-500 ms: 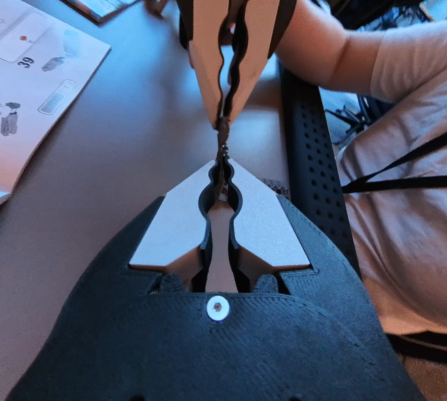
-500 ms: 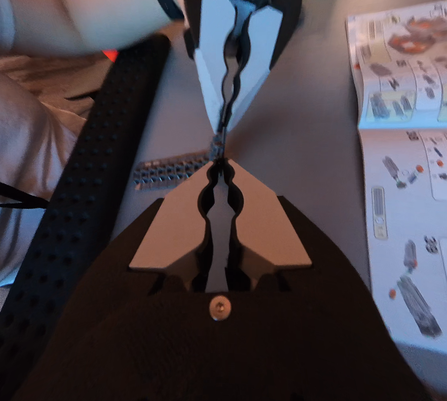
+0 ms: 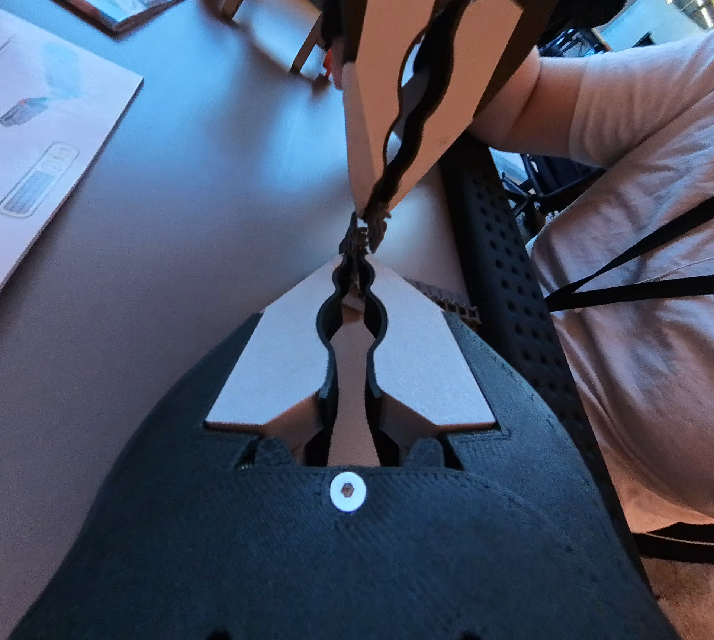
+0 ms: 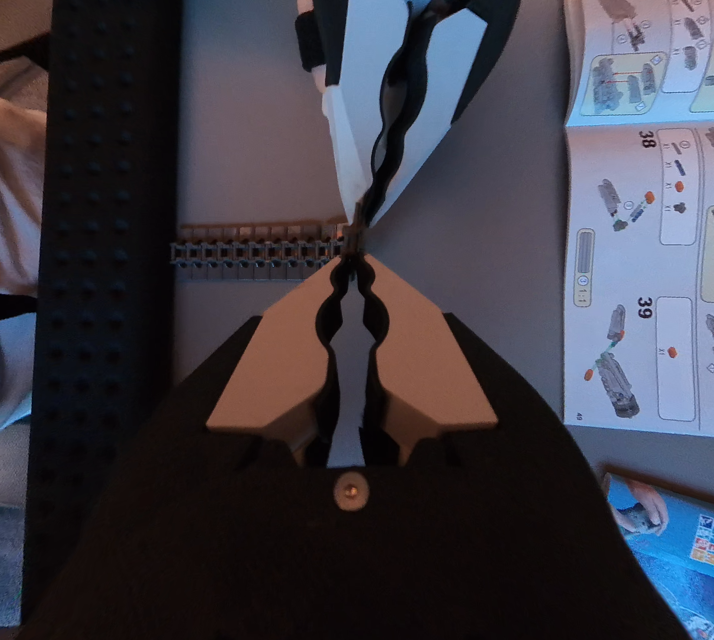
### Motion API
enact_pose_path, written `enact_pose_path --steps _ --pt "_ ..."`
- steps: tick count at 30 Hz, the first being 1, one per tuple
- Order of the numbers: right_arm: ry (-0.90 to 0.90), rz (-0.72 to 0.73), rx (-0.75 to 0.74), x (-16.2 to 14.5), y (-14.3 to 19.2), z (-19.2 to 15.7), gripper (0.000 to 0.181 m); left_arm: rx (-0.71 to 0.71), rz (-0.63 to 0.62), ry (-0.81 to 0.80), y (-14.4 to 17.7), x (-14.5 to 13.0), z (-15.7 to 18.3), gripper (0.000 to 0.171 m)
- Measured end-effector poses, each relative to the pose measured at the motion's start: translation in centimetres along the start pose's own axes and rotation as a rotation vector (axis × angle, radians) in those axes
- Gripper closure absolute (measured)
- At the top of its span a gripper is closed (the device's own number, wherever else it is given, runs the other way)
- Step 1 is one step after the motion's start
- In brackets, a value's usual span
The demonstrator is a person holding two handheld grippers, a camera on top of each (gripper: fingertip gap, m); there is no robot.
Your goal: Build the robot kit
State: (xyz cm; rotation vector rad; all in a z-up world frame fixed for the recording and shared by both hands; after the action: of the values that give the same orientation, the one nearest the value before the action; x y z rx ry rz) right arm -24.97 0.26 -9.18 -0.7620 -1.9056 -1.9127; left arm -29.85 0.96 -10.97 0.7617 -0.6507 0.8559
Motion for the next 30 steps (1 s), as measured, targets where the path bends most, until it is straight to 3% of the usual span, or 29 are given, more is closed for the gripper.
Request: enact_pose_path --steps 18,30 --pt "0.148 -0.129 -0.129 -0.8 -0.2 -0.3 0.180 -0.114 0.008 0.136 -1.1 -0.7 -0.1 0.165" --pt "0.156 -0.185 -0.150 -1.7 -0.5 0.2 0.180 -0.112 0.020 0.160 -1.1 -0.6 -0.3 0.145"
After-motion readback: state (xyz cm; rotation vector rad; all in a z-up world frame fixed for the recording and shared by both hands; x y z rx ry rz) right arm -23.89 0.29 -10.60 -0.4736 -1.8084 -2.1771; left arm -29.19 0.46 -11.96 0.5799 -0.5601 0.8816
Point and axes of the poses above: each gripper's, where its closed fingertips meet, y back along the fingers, x out of its top, z = x × y across the jaws, the point moved 3 cm from there along y, back along the fingers, and after that the axes turned 7 degrees about -x, right-handed, at the moved point
